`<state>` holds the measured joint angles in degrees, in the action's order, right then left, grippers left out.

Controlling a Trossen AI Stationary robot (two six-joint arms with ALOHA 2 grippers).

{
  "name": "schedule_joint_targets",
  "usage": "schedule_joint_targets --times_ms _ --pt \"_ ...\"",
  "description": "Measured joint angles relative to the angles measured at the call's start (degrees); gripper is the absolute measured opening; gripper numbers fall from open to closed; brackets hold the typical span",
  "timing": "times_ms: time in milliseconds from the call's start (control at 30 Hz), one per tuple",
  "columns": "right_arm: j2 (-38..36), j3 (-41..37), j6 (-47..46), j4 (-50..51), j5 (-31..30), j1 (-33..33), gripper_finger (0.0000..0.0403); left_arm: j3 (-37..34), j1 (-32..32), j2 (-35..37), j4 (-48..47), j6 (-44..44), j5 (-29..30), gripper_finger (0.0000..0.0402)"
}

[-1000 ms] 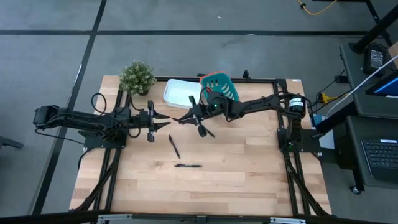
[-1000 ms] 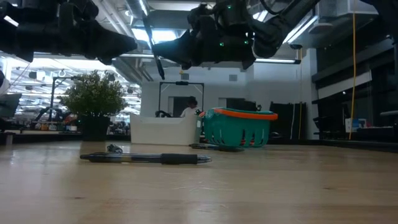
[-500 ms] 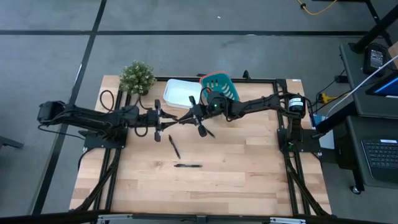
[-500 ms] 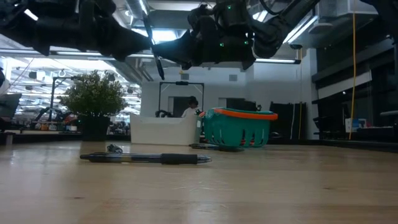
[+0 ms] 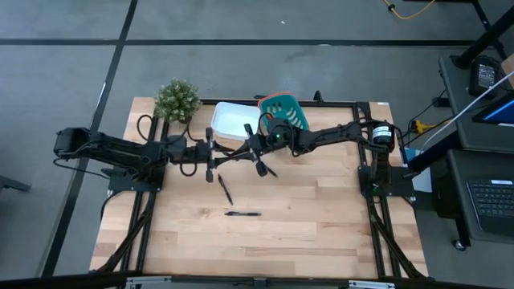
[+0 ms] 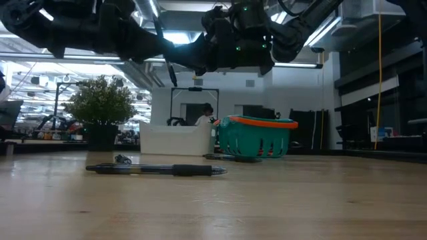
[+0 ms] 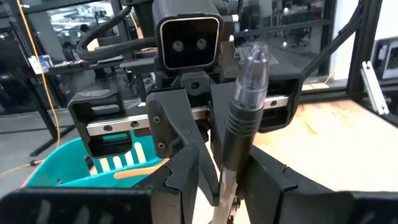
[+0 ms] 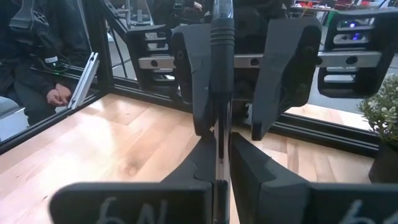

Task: Sort pens & pencils
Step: Put the bottom right black pen into the white bin

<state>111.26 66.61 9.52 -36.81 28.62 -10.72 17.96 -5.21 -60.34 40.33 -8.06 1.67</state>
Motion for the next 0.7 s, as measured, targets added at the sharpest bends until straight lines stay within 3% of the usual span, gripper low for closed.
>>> schedule_joint_targets --times_ms 167,300,467,700 --pt "0.02 -0.02 0.16 0.72 -0.05 -0.02 0.0027 0.01 0.02 -0.08 -1.02 -1.78 -0.04 0.0081" --pt "0.02 -0.02 0.39 0.76 -0.11 -0.07 0.0027 0.01 0.03 -0.08 -0.96 -2.85 -0.16 0.0027" --pt "0.02 -0.02 -0.07 0.78 -0.11 -0.07 0.0027 -0.01 -0.35 -0.08 -0.87 -2.86 -0.07 0.0026" --pt "0.02 -0.02 -5.69 0.58 -0.13 -0.33 0.0107 -0.01 -0.37 0.28 -0.77 -4.35 0.91 0.0026"
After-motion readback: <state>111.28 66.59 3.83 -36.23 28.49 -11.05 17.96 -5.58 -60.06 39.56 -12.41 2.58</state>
